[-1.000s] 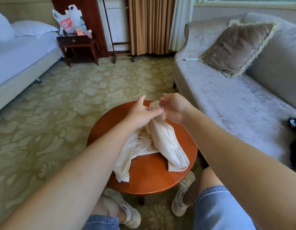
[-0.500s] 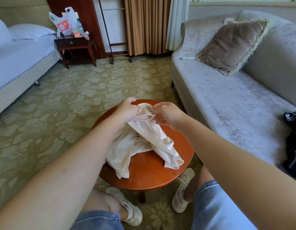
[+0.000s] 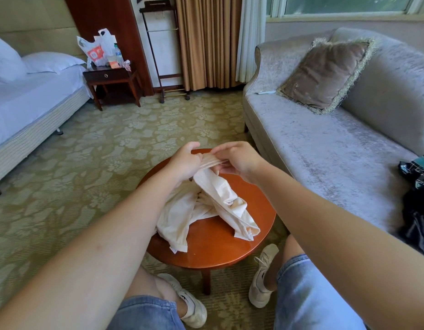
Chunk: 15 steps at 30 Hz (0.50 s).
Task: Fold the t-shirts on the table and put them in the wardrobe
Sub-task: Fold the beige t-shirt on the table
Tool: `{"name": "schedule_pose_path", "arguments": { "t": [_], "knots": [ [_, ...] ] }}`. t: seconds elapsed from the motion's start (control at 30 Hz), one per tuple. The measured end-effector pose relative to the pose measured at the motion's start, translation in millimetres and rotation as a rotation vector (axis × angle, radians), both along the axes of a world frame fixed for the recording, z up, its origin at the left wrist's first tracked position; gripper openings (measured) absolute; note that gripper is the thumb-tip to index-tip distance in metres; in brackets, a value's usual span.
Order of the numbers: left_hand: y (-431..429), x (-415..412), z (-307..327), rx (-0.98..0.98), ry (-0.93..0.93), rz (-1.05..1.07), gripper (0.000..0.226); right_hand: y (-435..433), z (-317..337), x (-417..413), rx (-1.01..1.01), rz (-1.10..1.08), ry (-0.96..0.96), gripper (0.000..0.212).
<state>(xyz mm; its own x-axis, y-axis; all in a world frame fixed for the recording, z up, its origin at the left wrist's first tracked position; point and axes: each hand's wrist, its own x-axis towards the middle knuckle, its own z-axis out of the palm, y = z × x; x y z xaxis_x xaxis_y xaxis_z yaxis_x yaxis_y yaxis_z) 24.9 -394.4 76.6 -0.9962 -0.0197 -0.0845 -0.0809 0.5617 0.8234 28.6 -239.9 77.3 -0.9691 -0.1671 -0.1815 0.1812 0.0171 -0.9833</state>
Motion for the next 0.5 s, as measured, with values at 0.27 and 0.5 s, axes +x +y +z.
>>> {"name": "schedule_pose_path", "arguments": {
  "t": [0.27, 0.5],
  "knots": [
    [16.3, 10.9, 3.0, 0.362, -0.060, -0.079, 0.072, 0.1, 28.3, -7.9, -0.344, -0.002, 0.079, 0.019],
    [36.5, 13.1, -9.7, 0.236, 0.117, 0.111, 0.072, 0.1, 36.0, -9.9, -0.538, 0.002, 0.072, 0.030]
  ]
}}
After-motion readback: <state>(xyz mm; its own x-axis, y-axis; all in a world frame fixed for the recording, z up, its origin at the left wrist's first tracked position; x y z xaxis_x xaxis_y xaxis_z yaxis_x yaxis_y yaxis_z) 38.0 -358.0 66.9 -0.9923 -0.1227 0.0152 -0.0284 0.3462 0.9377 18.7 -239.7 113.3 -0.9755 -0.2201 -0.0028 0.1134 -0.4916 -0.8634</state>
